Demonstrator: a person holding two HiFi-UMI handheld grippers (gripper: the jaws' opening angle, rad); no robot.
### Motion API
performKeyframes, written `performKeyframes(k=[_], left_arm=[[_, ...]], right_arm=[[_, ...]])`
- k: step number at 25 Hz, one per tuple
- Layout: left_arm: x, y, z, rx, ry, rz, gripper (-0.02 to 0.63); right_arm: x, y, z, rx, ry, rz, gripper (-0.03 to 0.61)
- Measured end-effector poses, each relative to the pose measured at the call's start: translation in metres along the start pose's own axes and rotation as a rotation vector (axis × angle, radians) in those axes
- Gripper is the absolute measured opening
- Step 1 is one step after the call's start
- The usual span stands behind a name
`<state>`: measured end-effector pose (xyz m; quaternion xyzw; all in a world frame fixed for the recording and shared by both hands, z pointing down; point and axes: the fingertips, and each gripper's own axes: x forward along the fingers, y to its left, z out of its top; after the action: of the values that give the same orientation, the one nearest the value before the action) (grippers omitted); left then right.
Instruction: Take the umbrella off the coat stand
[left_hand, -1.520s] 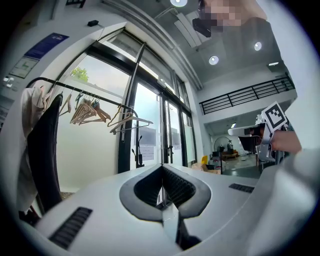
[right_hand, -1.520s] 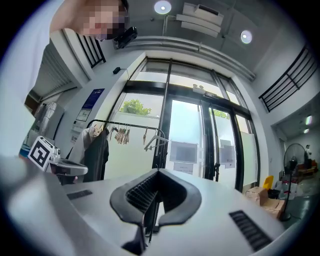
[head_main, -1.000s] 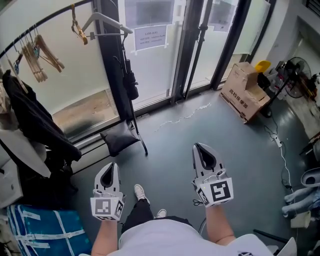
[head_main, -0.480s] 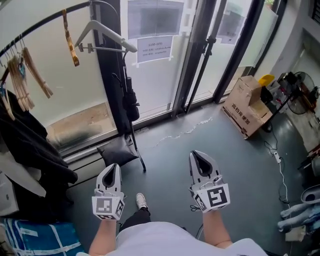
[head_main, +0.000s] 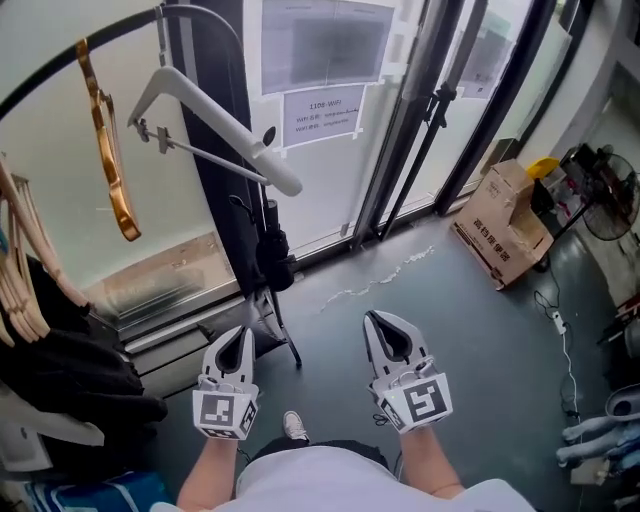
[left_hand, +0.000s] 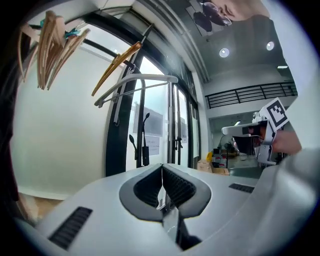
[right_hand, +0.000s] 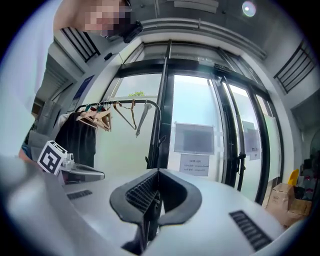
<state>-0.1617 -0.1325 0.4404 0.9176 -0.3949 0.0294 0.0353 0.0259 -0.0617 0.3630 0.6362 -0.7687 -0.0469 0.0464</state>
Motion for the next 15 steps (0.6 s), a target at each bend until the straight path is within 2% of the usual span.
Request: performKeyframes(k=[4, 10, 13, 15], left_arm=[[0.031, 0.014, -0.006, -0.011, 0.012, -0.023, 0.025], [0.060, 0.006, -0.016, -0.024, 0.045, -0.029, 0.025], [0.078, 0.003, -0.023, -0.029, 0.061, -0.005, 0.025], [0.093, 0.009, -0.028, -0.036, 0.070, 0.042, 0.025]], right_arm=[[0.018, -0.010, -0.003, 0.004, 0.011, -0.025, 0.018], [0.025, -0.032, -0.016, 0.026, 0.032, -0.031, 0.018], [0.037, -0.045, -0.016, 0.026, 0.012, 0.003, 0.018], [0.046, -0.055, -0.016, 0.027, -0.005, 0.041, 0.018]])
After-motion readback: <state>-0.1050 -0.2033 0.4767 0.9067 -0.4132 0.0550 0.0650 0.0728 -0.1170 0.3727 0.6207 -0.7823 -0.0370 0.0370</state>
